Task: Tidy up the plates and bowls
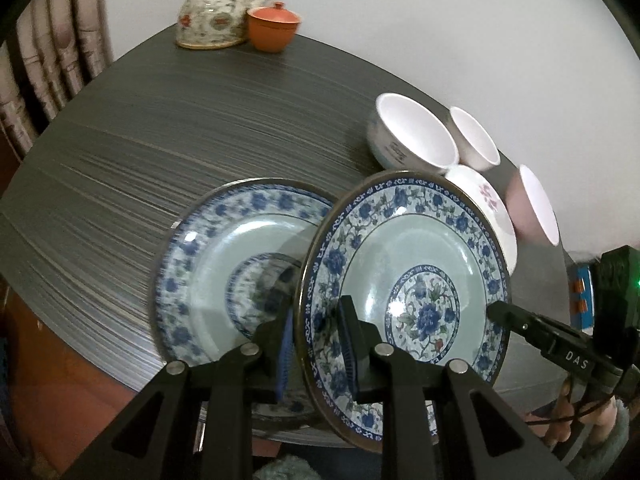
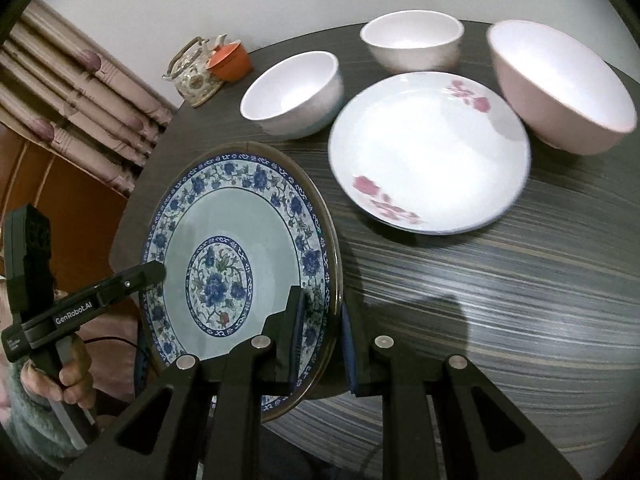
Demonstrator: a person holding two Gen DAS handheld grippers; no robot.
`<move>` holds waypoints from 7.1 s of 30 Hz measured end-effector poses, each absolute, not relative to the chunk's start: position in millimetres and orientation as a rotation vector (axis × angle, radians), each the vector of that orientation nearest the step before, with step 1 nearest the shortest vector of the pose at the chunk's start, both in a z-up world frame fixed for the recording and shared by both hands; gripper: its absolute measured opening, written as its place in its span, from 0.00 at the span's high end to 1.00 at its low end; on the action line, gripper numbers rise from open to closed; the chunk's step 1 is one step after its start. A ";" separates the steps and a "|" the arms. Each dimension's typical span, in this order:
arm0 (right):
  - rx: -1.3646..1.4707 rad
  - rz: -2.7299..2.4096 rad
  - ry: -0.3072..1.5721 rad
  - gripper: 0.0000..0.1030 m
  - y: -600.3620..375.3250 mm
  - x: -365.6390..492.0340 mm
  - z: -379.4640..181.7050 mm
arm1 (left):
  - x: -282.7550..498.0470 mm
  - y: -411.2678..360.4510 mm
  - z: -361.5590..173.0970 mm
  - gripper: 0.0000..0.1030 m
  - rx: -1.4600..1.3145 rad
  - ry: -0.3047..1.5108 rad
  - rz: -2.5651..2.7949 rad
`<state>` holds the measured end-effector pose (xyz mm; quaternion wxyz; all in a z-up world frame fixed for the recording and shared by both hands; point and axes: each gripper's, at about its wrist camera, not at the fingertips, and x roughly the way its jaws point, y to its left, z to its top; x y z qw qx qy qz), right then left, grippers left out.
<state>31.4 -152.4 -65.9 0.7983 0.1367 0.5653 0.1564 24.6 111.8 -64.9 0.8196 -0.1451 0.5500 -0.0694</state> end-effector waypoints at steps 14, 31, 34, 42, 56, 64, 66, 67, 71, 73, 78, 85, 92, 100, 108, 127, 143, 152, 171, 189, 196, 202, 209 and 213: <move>0.241 0.386 1.237 0.83 -83.2 61.4 -71.2 | 33.1 160.5 -84.3 0.79 -0.364 1.161 -0.015; 0.232 0.383 1.290 0.83 -45.6 79.8 -96.5 | 40.0 179.3 -108.4 0.79 -0.361 1.154 0.043; 0.215 0.370 1.283 0.82 -44.3 78.5 -97.9 | 41.2 175.2 -108.8 0.79 -0.338 1.150 0.045; 0.196 0.333 1.279 0.79 -38.0 71.9 -104.3 | 41.9 168.7 -107.2 0.75 -0.292 1.150 0.080; 0.173 0.315 1.277 0.65 -26.2 62.6 -109.2 | 42.5 159.1 -106.9 0.64 -0.213 1.148 0.104; 0.149 0.315 1.257 0.47 -18.6 59.6 -103.3 | 38.7 153.4 -98.0 0.63 -0.144 1.090 0.146; 0.156 0.305 1.252 0.45 -19.0 59.2 -102.0 | 37.8 151.2 -95.2 0.62 -0.132 1.077 0.150; 0.160 0.301 1.250 0.45 -20.4 58.2 -101.7 | 37.5 149.9 -94.2 0.62 -0.128 1.072 0.150; 0.192 0.283 1.239 0.44 -28.4 52.0 -99.3 | 33.1 143.4 -88.8 0.61 -0.094 1.040 0.159; 0.202 0.272 1.219 0.44 -32.5 47.2 -95.8 | 31.9 140.2 -87.5 0.61 -0.082 1.029 0.158; 0.215 0.225 1.157 0.44 -43.7 32.6 -85.1 | 29.7 132.6 -84.0 0.59 -0.050 1.006 0.160; 0.204 0.154 1.063 0.44 -64.8 8.5 -71.1 | 25.0 120.1 -81.2 0.59 0.008 0.976 0.150; 0.238 0.078 1.026 0.44 -96.5 -11.3 -68.4 | 19.1 110.7 -76.4 0.59 0.031 0.928 0.140; 0.338 -0.009 1.016 0.44 -152.3 -24.7 -67.9 | 12.8 97.2 -67.7 0.59 0.021 0.904 0.117; 0.388 -0.044 0.975 0.44 -210.6 -7.4 -56.5 | 42.0 34.3 -49.1 0.58 -0.019 0.956 -0.067; 0.393 0.000 1.080 0.69 -281.0 83.7 -101.6 | 163.0 -87.5 -108.6 0.58 -0.075 1.161 -0.203; 0.421 0.051 1.100 0.84 -289.8 116.7 -122.3 | 193.4 -100.8 -138.1 0.79 -0.081 1.215 -0.259; 0.428 0.058 1.099 0.88 -291.8 116.7 -122.6 | 192.3 -103.4 -138.6 0.79 -0.057 1.238 -0.275; 0.437 0.056 1.256 0.86 -275.5 33.0 -122.4 | 101.2 -111.8 -145.3 0.79 -0.010 1.350 -0.346; 0.425 0.065 1.316 0.84 -252.7 7.1 -123.4 | 76.6 -102.6 -139.4 0.79 0.022 1.337 -0.397; 0.425 0.042 1.297 0.85 -250.2 5.1 -124.8 | 68.4 -109.8 -137.8 0.80 0.040 1.320 -0.390; 0.414 0.031 1.285 0.85 -245.5 5.2 -123.7 | 66.1 -117.9 -137.0 0.82 0.056 1.304 -0.394; 0.397 0.018 1.266 0.86 -243.2 4.2 -119.1 | 65.6 -107.7 -130.9 0.82 0.054 1.295 -0.390; 0.398 0.020 1.259 0.86 -243.0 4.1 -116.6 | 65.0 -104.6 -126.7 0.82 0.053 1.284 -0.381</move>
